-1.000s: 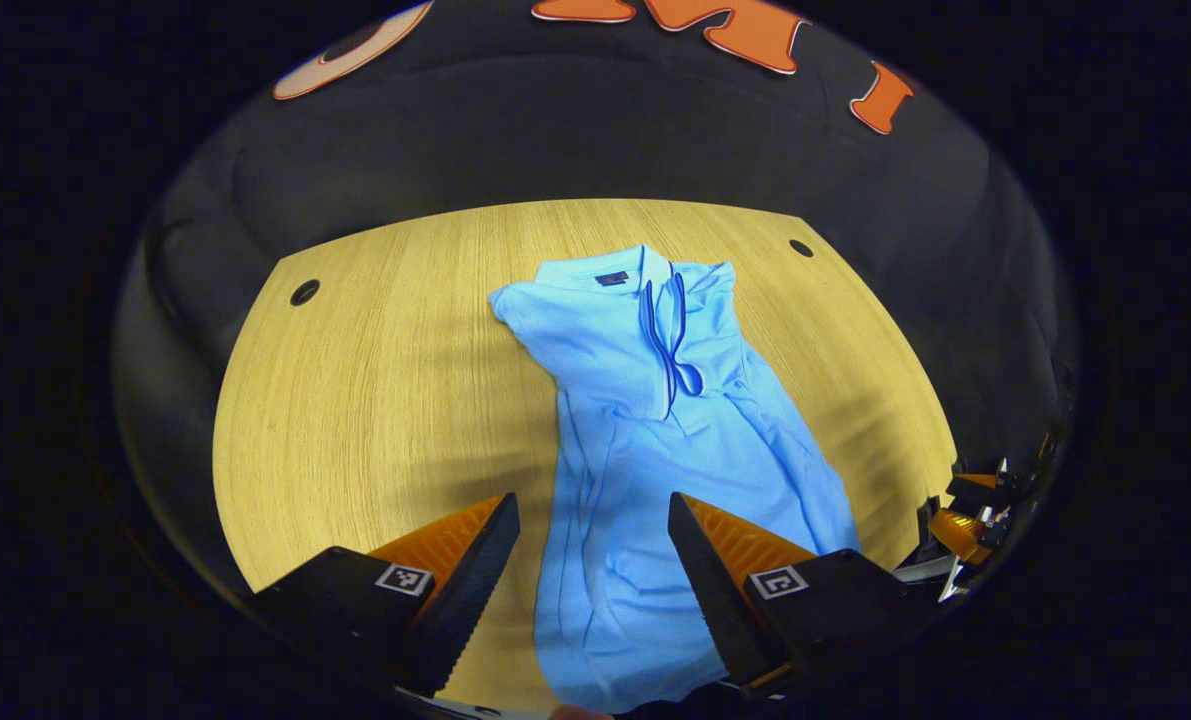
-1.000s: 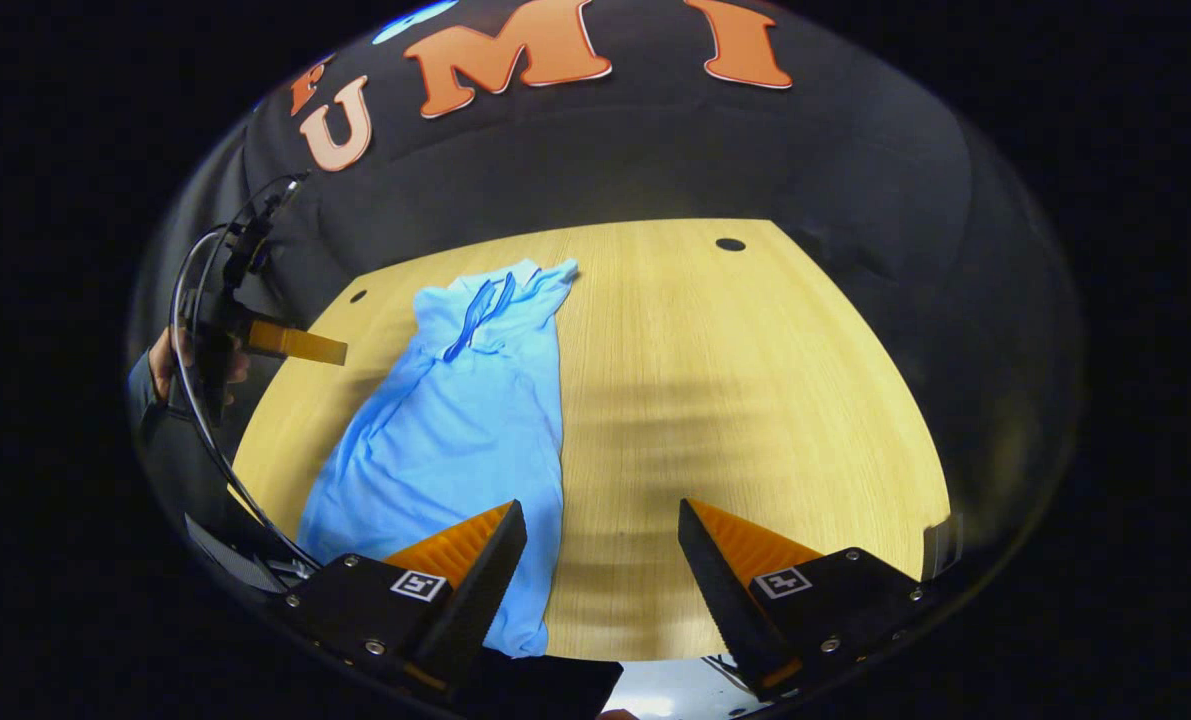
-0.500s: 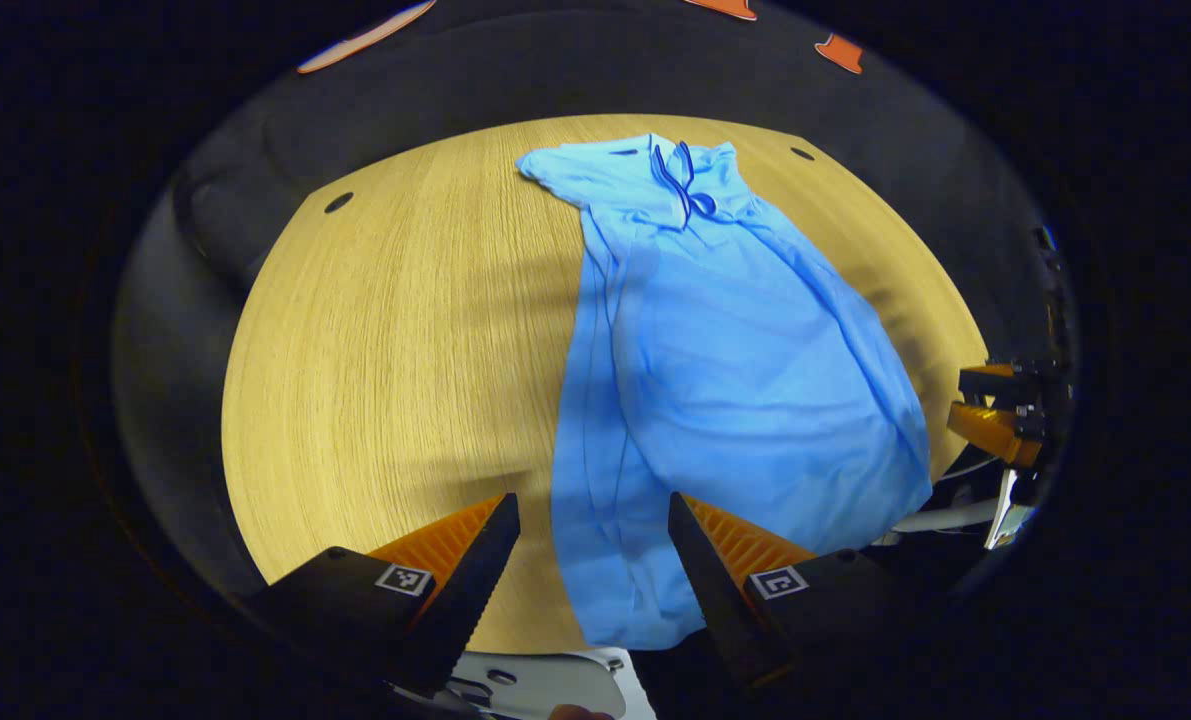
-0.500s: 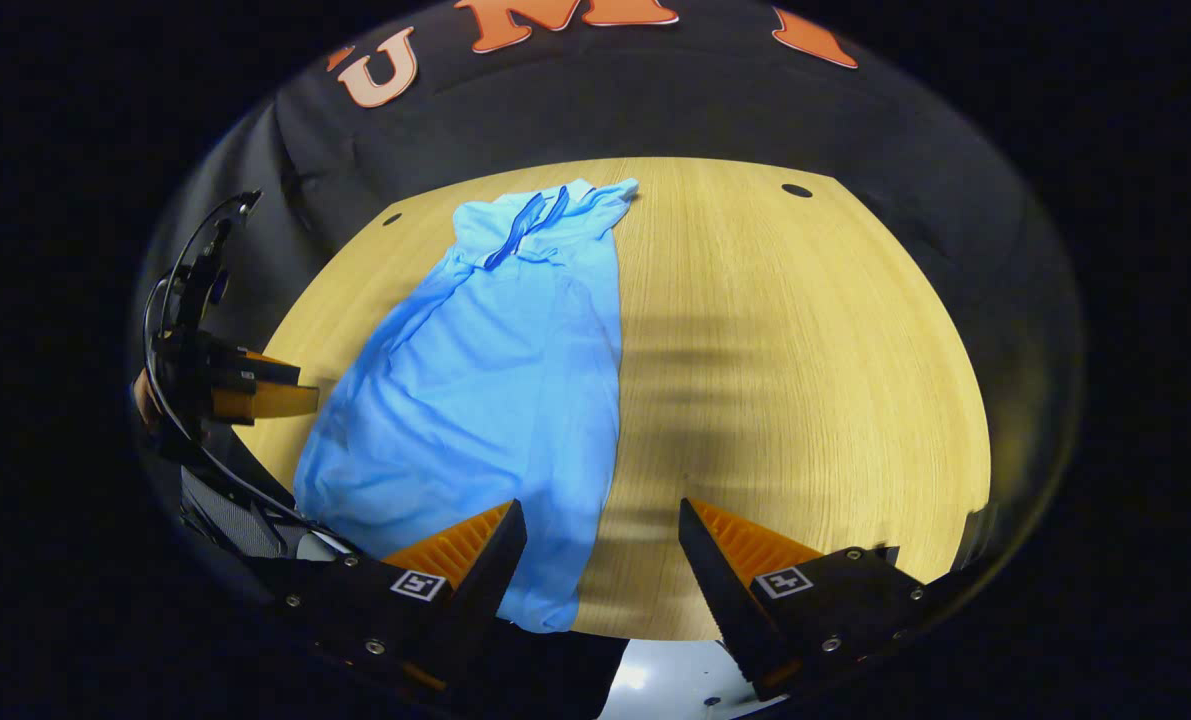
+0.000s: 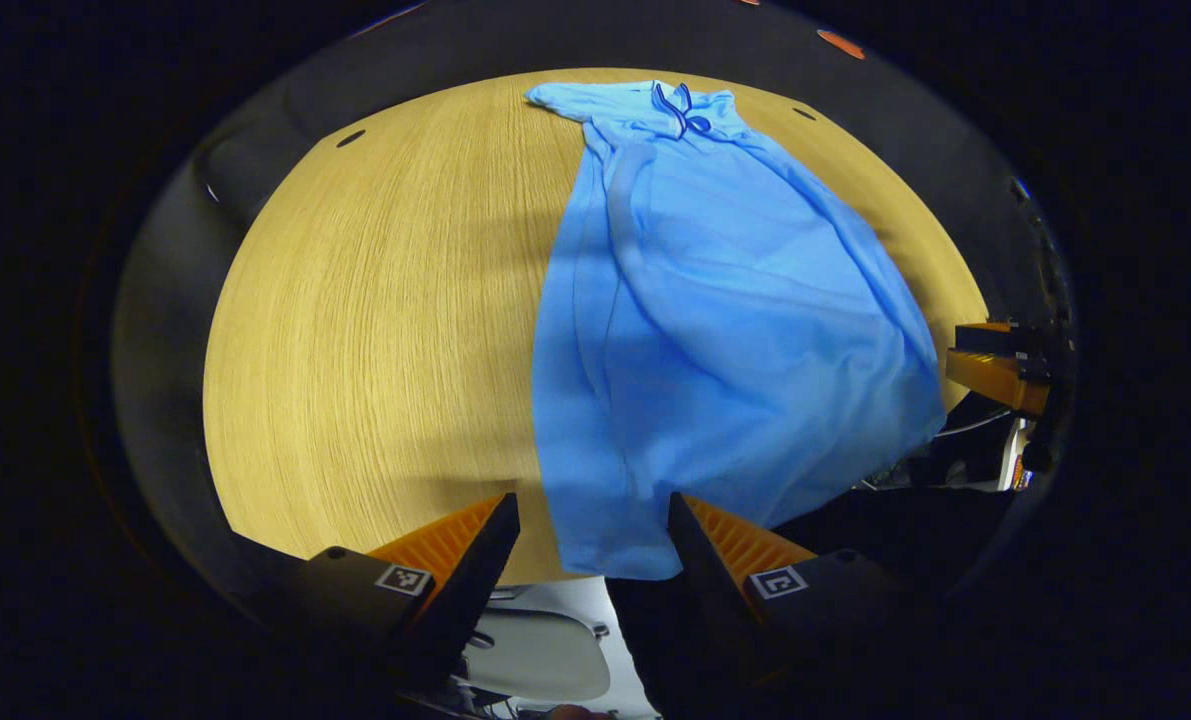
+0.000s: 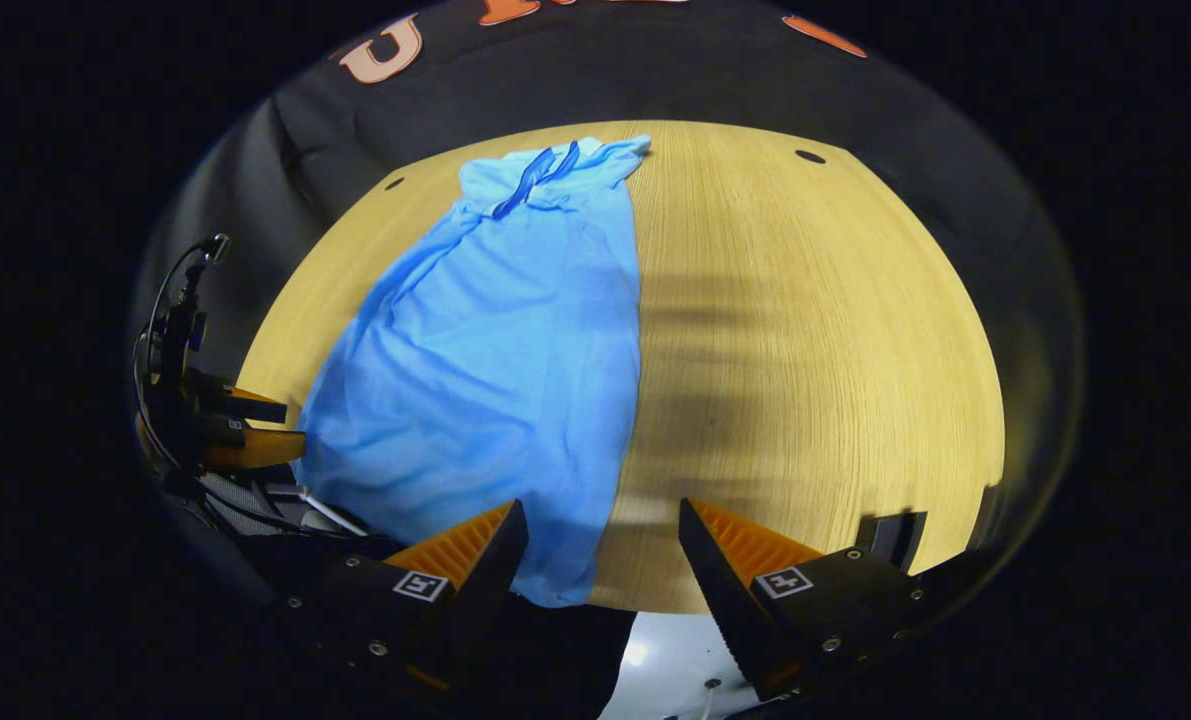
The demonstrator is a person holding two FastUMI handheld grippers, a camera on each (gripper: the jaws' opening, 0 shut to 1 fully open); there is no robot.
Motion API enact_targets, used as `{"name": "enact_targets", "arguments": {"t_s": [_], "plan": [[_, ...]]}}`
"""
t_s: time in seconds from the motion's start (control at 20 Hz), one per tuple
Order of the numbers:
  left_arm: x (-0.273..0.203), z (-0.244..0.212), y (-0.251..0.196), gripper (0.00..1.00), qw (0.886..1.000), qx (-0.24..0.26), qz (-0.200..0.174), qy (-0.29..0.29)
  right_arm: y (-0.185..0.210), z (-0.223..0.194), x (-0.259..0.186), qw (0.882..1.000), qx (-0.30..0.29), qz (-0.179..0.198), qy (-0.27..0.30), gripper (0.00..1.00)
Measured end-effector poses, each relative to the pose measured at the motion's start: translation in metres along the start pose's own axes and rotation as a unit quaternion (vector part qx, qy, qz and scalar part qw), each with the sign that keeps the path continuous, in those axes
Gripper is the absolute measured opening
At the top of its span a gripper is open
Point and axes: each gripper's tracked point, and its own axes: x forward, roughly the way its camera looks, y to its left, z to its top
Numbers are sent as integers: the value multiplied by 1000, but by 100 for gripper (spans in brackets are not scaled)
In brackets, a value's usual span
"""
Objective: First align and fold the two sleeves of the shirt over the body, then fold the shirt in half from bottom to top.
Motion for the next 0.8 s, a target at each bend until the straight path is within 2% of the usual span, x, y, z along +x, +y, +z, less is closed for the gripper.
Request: {"name": "enact_targets", "arguments": {"t_s": [0.4,0.6,0.65,0.7,0.75,0.8], "plan": [[9,-11,-8,99,1000,-15,9,20,17,-30,12,999,-5,-2,47,93],[8,-10,-7,99,999,-30,12,33,17,-35,13,998,-3,-13,56,87],[9,-9,-5,99,998,-40,13,41,14,-37,15,998,-8,-24,64,77],[9,-7,-5,99,998,-47,14,46,7,-37,16,996,-15,-43,72,74],[10,-5,-4,95,997,-56,14,49,2,-36,15,995,-15,-58,79,67],[13,-1,-3,82,996,-67,13,53,-1,-34,16,994,-9,-66,83,52]]}}
